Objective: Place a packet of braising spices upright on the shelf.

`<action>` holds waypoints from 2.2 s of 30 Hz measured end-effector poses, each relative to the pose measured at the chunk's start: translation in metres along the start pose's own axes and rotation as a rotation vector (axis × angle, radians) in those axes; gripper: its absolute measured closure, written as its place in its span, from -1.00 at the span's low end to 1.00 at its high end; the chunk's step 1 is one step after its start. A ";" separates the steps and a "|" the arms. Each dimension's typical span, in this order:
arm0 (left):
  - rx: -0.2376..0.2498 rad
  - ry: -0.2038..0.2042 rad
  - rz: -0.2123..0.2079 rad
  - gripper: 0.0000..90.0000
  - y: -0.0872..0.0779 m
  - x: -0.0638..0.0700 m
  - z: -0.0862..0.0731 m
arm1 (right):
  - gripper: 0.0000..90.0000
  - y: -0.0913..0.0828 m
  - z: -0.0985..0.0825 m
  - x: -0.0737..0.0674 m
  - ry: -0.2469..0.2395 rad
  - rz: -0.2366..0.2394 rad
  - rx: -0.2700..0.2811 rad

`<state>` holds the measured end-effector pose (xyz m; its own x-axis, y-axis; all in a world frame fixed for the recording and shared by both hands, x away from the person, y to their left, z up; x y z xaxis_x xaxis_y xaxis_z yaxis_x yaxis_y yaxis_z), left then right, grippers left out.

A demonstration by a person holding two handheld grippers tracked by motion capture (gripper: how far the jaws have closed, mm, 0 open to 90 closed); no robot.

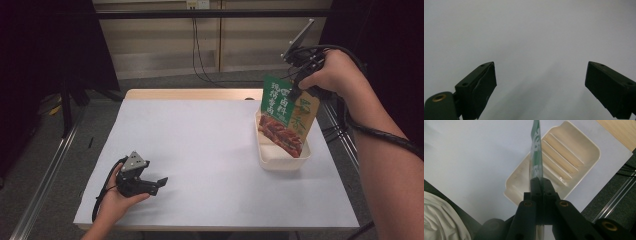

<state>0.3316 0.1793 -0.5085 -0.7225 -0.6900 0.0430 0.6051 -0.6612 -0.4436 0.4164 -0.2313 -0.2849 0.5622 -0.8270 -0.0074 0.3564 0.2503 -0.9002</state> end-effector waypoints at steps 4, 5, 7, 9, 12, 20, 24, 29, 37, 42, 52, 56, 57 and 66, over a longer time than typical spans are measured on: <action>0.006 0.004 0.003 -0.78 0.000 -0.001 0.001 | 1.00 -0.001 -0.003 0.001 0.004 0.009 -0.001; 0.007 0.004 0.002 -0.78 0.000 -0.001 0.001 | 1.00 -0.001 -0.004 0.002 -0.001 0.007 -0.005; 0.006 0.003 0.003 -0.78 0.000 -0.001 0.001 | 1.00 0.000 -0.007 0.002 0.008 0.011 -0.013; 0.009 0.002 -0.002 -0.78 0.000 -0.001 0.001 | 1.00 0.000 -0.009 0.004 0.001 0.011 -0.022; 0.001 0.013 0.003 -0.78 0.000 -0.001 0.000 | 1.00 0.000 -0.011 0.004 0.000 0.011 -0.028; 0.008 0.005 0.000 -0.78 0.000 -0.001 0.001 | 1.00 0.002 -0.016 0.006 0.010 0.024 -0.029; 0.009 0.004 0.001 -0.78 0.000 -0.001 0.001 | 1.00 0.003 -0.017 0.006 0.015 0.030 -0.032; 0.004 0.008 0.005 -0.78 0.000 -0.002 0.001 | 1.00 0.005 -0.018 0.005 0.010 0.037 -0.035; 0.001 0.010 0.006 -0.78 -0.001 -0.002 0.001 | 1.00 0.012 -0.023 0.007 0.008 0.039 -0.052; 0.016 -0.002 0.013 -0.77 -0.001 -0.002 0.002 | 1.00 0.015 -0.025 0.006 0.006 0.045 -0.056; 0.011 0.001 0.018 -0.77 -0.001 -0.002 0.002 | 1.00 0.020 -0.032 0.012 0.023 0.052 -0.052; 0.015 0.000 0.005 -0.77 0.000 -0.001 0.002 | 1.00 0.022 -0.035 0.012 0.030 0.052 -0.061; 0.016 -0.001 0.005 -0.77 0.000 -0.001 0.002 | 1.00 0.023 -0.035 0.012 0.026 0.051 -0.066; 0.010 0.003 0.007 -0.77 0.000 -0.001 0.001 | 1.00 0.026 -0.037 0.013 0.037 0.060 -0.062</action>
<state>0.3323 0.1795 -0.5071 -0.7193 -0.6937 0.0374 0.6133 -0.6594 -0.4348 0.4048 -0.2542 -0.3242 0.5528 -0.8297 -0.0776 0.2751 0.2696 -0.9229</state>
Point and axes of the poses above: each handheld gripper's, and its own axes: y roughly forward along the jaws, z roughly out of its top, x roughly to its right, the point moved 8 cm from there along y, roughly forward along the jaws, and after that the axes turned 13 degrees about x, right-handed, at the moved point
